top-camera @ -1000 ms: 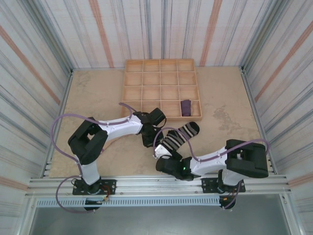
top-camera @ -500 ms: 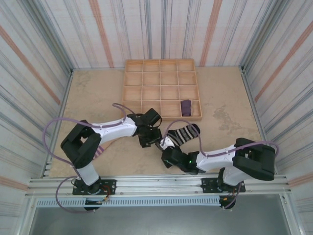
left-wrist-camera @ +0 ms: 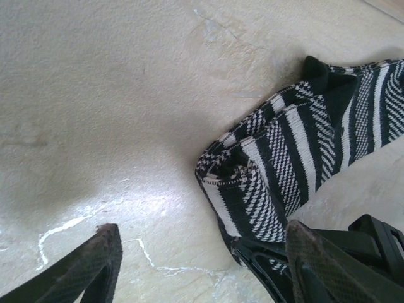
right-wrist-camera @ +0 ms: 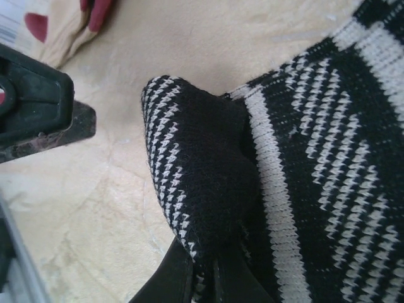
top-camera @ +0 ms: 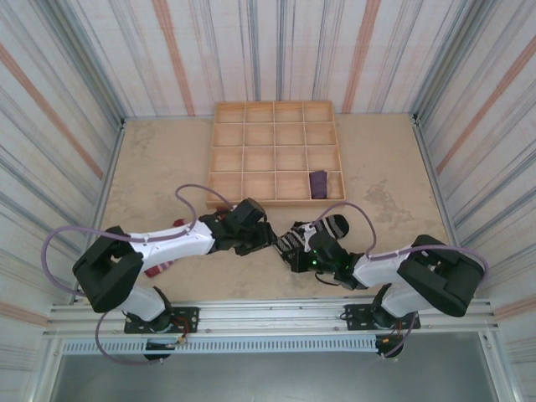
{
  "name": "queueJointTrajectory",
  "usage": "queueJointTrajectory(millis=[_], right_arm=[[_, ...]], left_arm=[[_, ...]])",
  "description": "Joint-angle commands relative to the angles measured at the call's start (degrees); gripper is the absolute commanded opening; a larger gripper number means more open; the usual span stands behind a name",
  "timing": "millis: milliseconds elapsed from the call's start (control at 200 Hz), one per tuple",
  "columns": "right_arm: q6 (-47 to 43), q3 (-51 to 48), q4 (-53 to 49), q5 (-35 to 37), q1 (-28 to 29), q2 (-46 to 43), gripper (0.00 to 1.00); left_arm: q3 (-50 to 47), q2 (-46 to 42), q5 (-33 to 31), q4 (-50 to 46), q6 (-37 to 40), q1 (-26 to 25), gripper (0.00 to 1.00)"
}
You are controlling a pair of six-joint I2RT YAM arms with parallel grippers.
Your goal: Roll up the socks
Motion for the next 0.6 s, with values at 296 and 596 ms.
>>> queueJointTrajectory(millis=[296, 596], right_arm=[[16.67, -7.93, 0.72, -13.40, -8.12, 0.73, 0.00], [25.34, -8.75, -1.10, -16.18, -11.72, 1.58, 0.00]], left_arm=[[3.75, 7.31, -1.90, 5.24, -0.66, -3.85, 0.46], [7.07, 12.25, -0.43, 3.90, -1.46, -5.01, 0.44]])
